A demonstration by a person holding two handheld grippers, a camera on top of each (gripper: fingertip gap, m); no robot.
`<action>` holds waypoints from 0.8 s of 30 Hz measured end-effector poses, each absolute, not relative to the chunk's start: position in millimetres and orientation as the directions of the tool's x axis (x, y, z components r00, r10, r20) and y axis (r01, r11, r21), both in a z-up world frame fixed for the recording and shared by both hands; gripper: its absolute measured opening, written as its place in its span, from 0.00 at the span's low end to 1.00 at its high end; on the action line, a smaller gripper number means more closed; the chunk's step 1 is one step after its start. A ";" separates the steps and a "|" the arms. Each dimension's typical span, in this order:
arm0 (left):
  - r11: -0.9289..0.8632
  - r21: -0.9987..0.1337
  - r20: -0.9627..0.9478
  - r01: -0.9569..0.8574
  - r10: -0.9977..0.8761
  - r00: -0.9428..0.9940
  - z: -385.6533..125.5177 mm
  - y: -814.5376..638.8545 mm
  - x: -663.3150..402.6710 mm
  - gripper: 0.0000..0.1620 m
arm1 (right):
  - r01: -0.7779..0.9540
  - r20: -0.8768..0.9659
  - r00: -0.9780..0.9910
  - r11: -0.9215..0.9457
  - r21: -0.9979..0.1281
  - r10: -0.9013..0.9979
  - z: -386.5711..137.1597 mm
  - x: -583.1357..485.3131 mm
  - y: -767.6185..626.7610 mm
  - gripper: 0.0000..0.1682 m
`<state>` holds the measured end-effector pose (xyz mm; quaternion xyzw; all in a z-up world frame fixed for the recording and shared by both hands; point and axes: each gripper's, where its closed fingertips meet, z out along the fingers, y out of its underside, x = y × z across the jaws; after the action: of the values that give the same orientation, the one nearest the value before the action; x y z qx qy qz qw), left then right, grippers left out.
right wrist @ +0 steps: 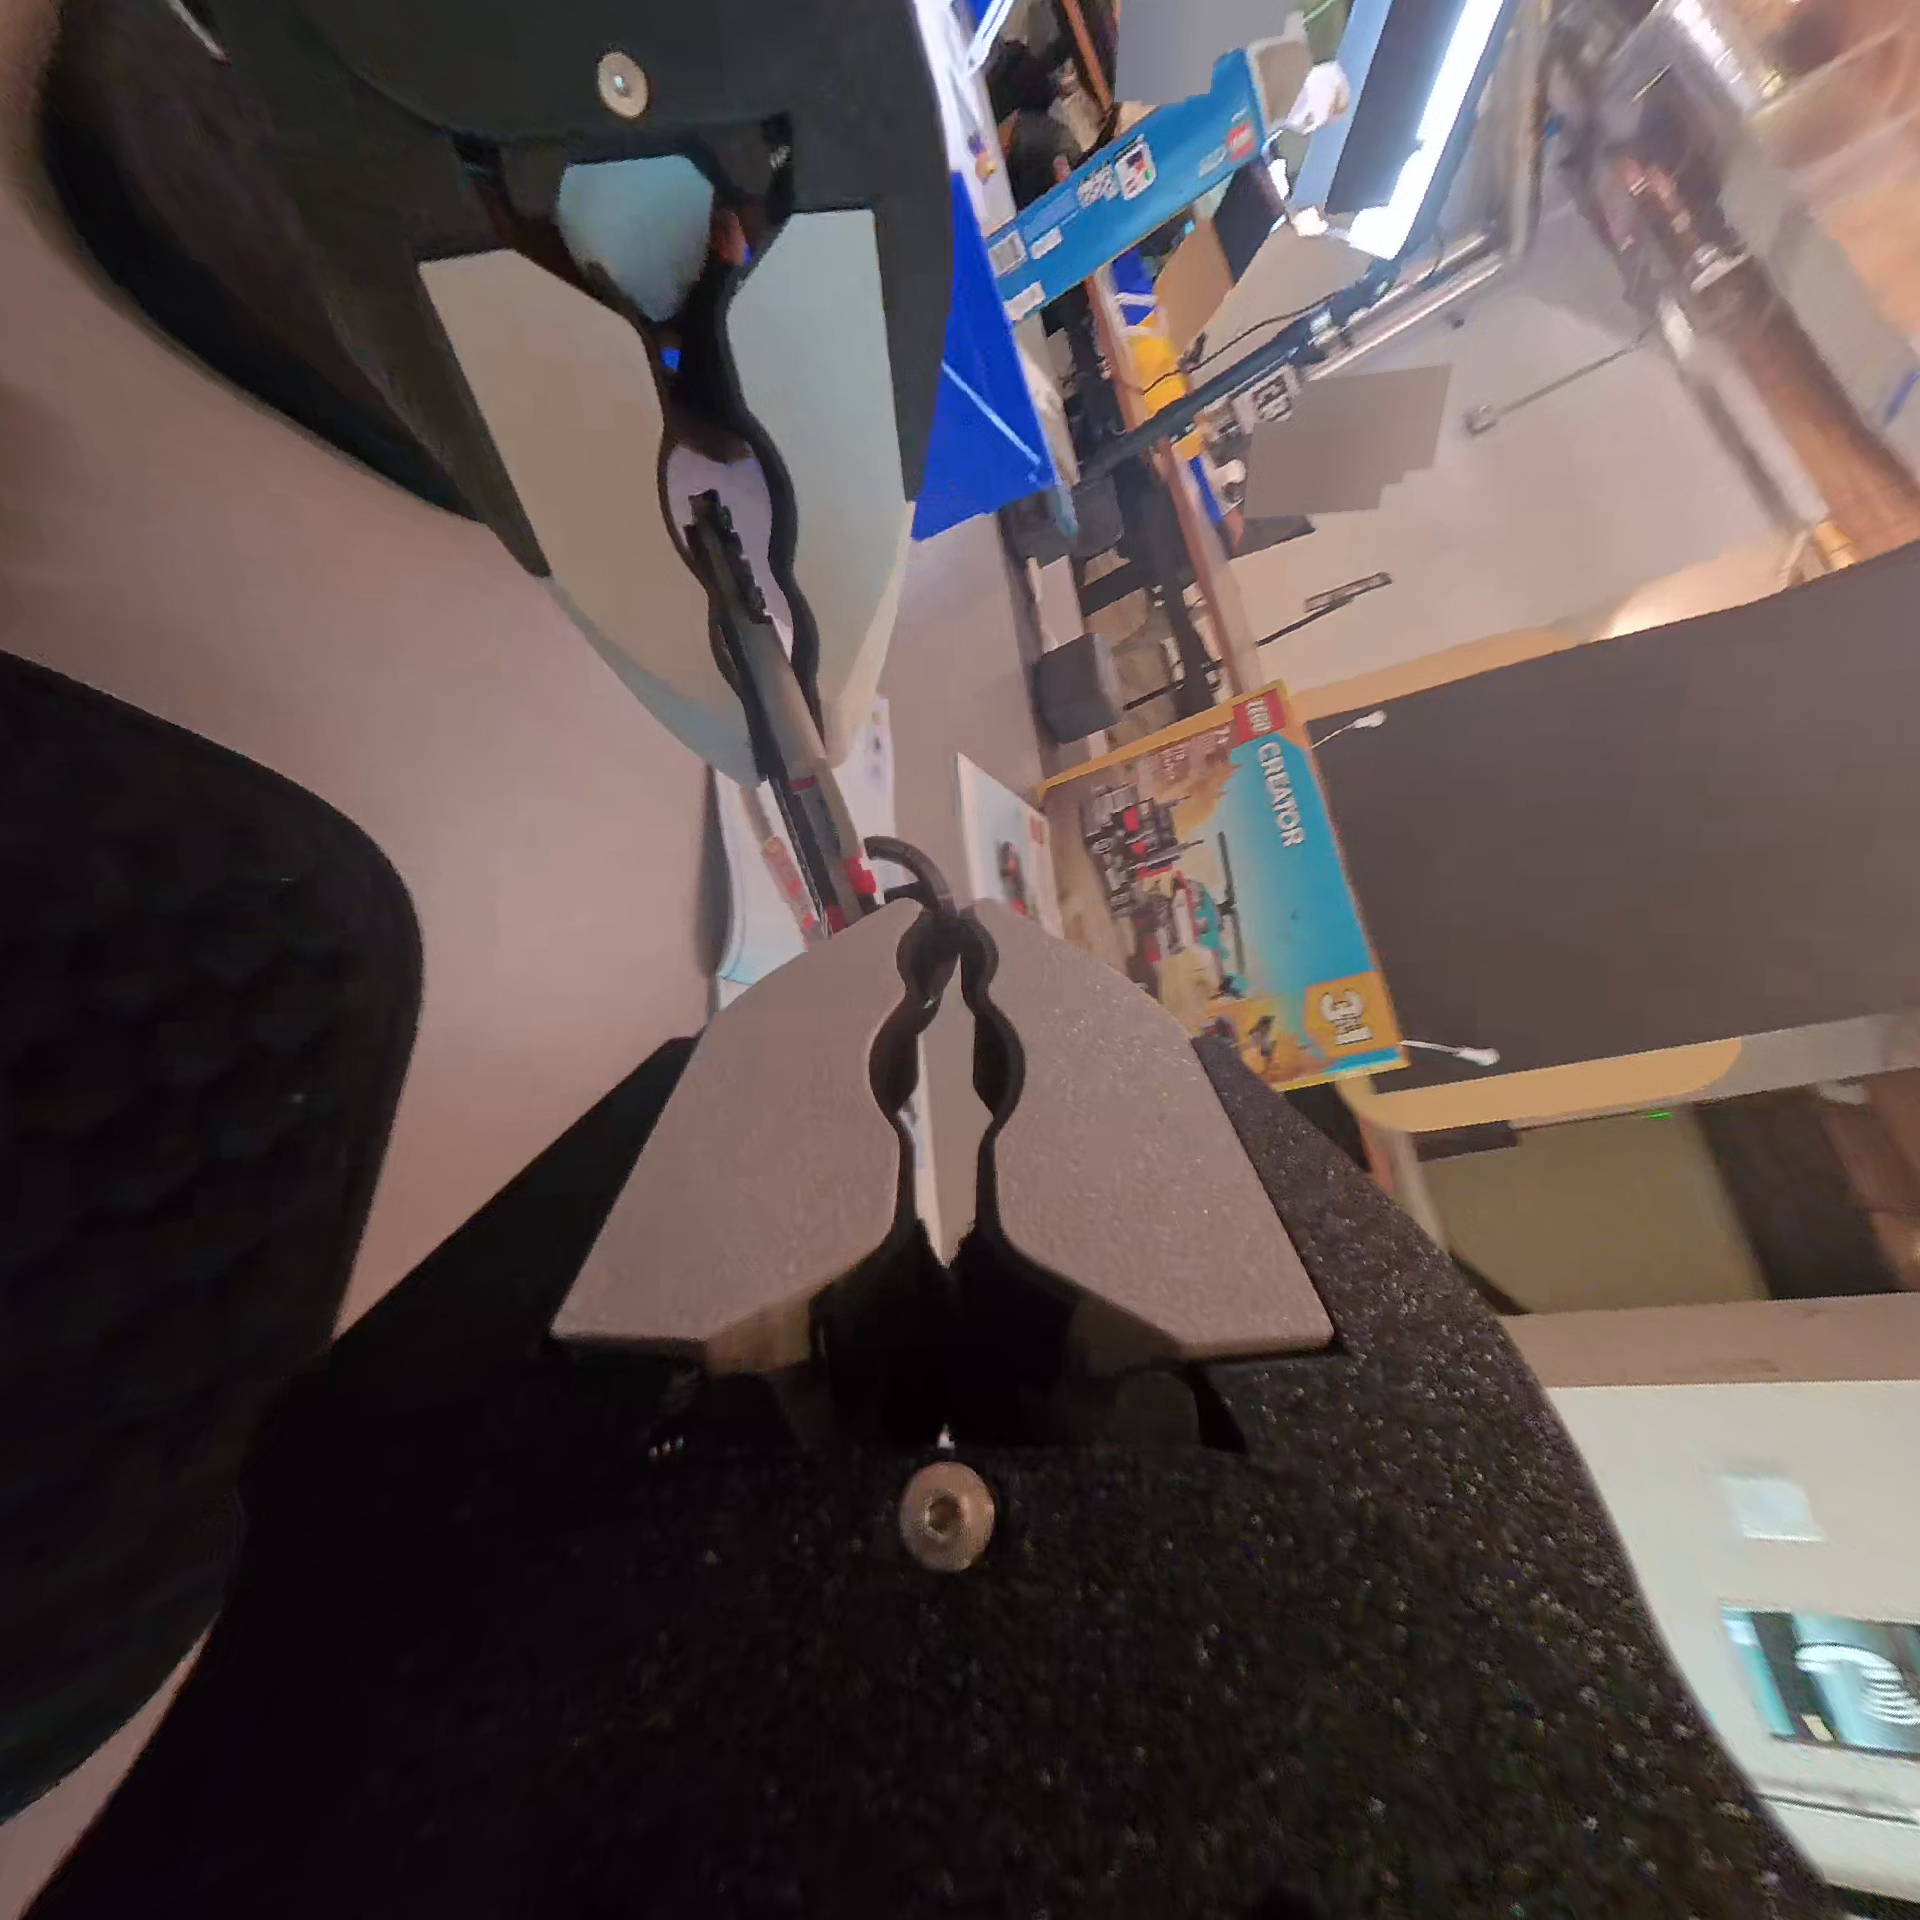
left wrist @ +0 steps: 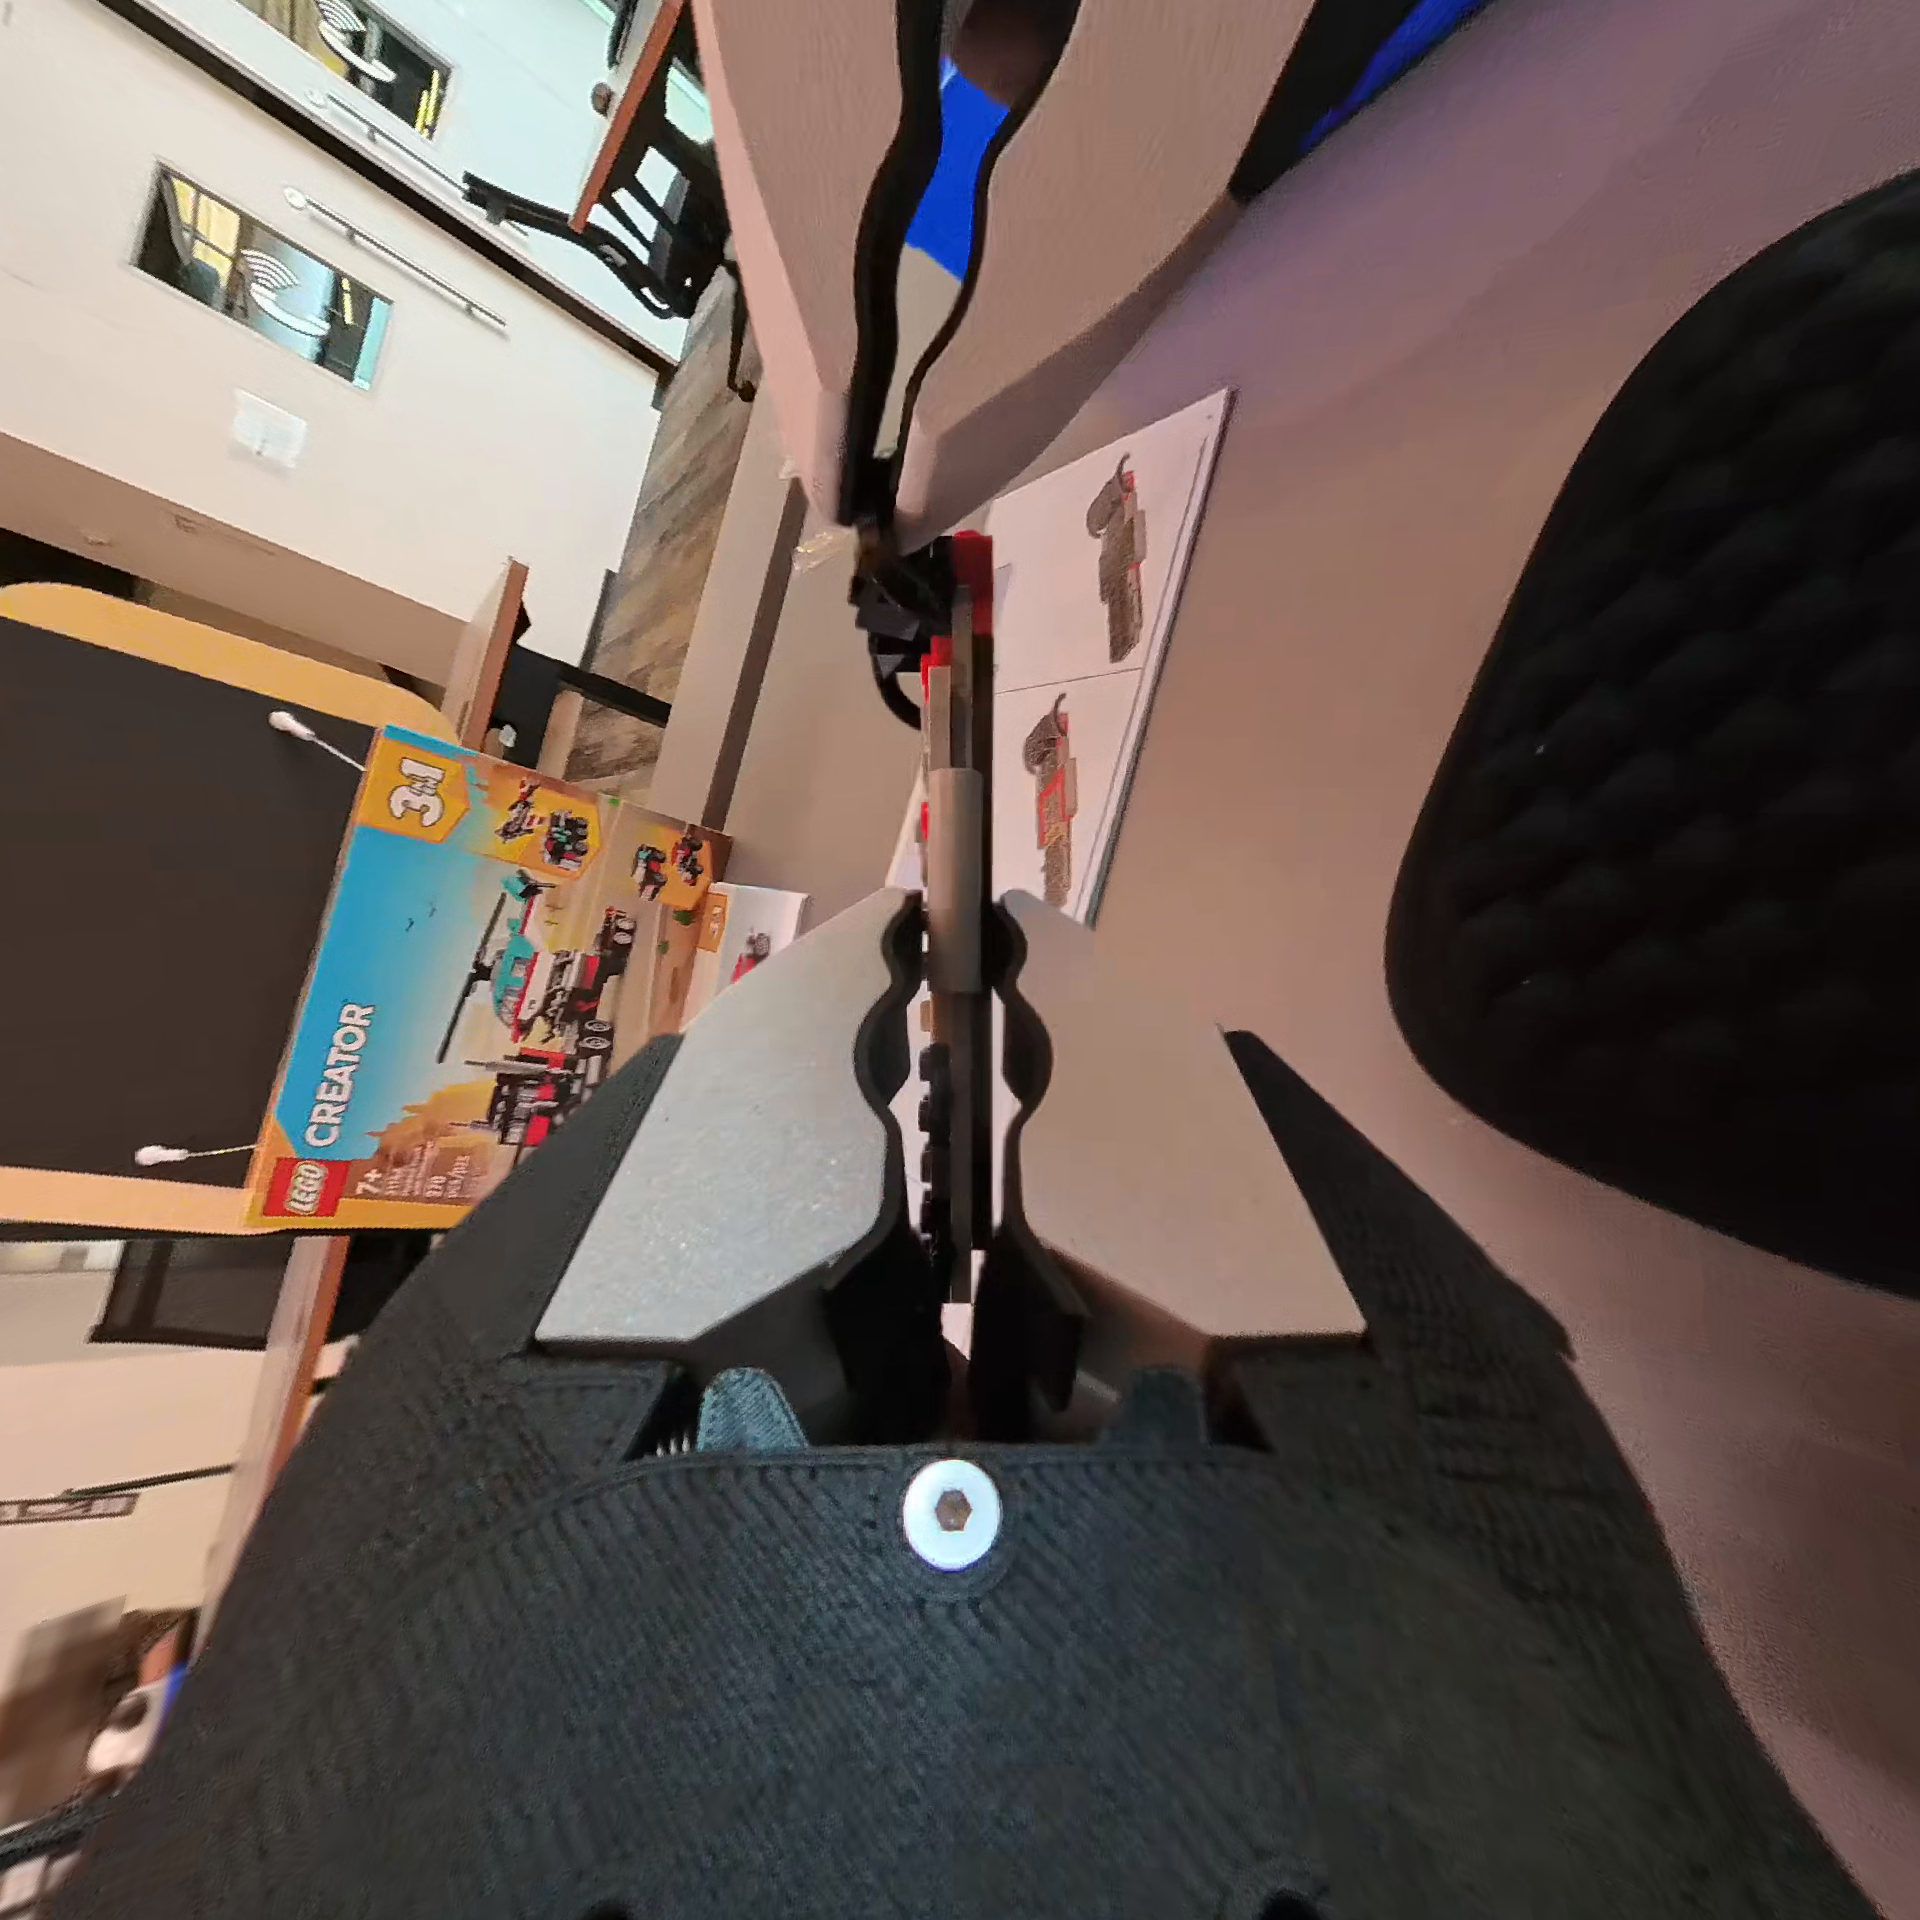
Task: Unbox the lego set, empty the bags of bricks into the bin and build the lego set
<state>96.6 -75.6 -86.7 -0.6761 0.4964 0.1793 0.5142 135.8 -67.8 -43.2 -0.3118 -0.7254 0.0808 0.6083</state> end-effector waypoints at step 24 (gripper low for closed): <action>0.005 -0.436 -0.800 -0.900 -0.461 0.385 -94.9 -67.4 98.7 0.07 | 0.593 0.772 -0.291 0.740 -0.317 0.564 -60.7 133.5 -57.7 0.05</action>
<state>98.7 -67.4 -94.9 -0.6694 0.5083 0.2222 0.4941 133.5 -57.7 -60.7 -0.3602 -0.8034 -0.0153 0.4739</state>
